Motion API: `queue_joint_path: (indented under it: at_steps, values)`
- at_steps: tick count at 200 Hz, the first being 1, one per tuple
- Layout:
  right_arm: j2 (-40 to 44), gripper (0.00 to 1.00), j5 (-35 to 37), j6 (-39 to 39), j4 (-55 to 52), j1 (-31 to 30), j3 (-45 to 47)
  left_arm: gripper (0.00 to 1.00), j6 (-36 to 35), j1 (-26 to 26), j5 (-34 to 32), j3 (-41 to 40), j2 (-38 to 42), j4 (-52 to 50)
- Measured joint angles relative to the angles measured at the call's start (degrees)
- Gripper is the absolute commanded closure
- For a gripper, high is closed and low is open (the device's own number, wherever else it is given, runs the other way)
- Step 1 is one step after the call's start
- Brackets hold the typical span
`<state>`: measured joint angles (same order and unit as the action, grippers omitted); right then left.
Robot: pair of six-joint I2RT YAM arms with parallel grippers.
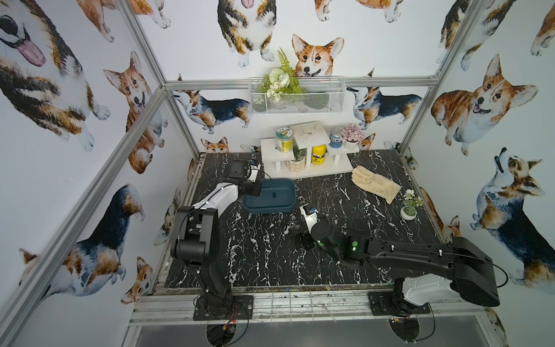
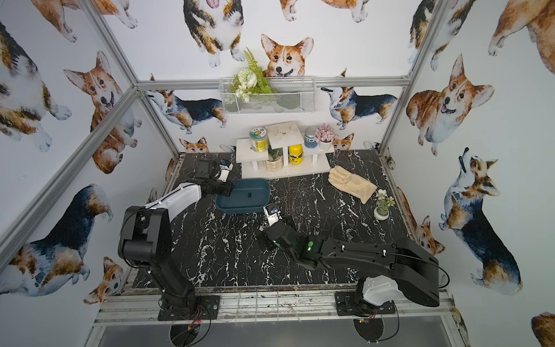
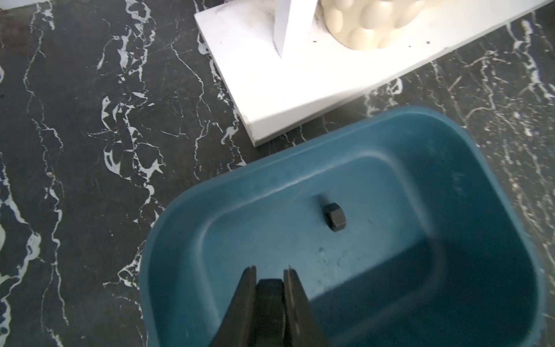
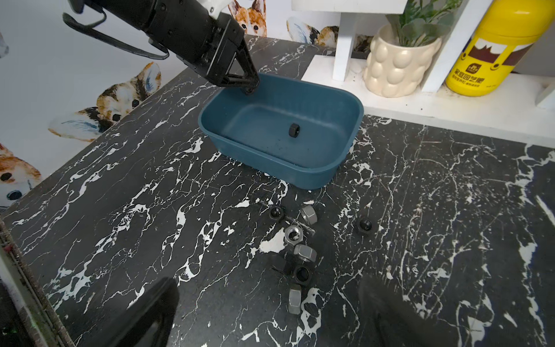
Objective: Put the nuts on the desktop into the storage box
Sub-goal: Place the nut in the storage box.
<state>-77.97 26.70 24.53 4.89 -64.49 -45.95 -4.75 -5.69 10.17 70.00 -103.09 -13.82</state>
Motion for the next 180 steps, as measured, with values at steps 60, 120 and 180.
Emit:
queue_joint_path:
  at_steps: [60,120,180]
  values:
    - [-4.9,0.0,1.9,4.8,-5.4,0.3,-3.4,1.0,-0.1,0.0,-7.2,0.4,-7.2,5.0]
    - [-7.0,0.0,1.7,7.9,-8.7,1.5,-4.9,0.86,-1.1,-0.4,-8.2,0.4,-8.3,6.2]
    - [-6.9,0.0,-1.1,9.9,-9.4,4.3,-4.8,0.8,-3.1,-1.2,-6.9,0.0,-7.1,5.2]
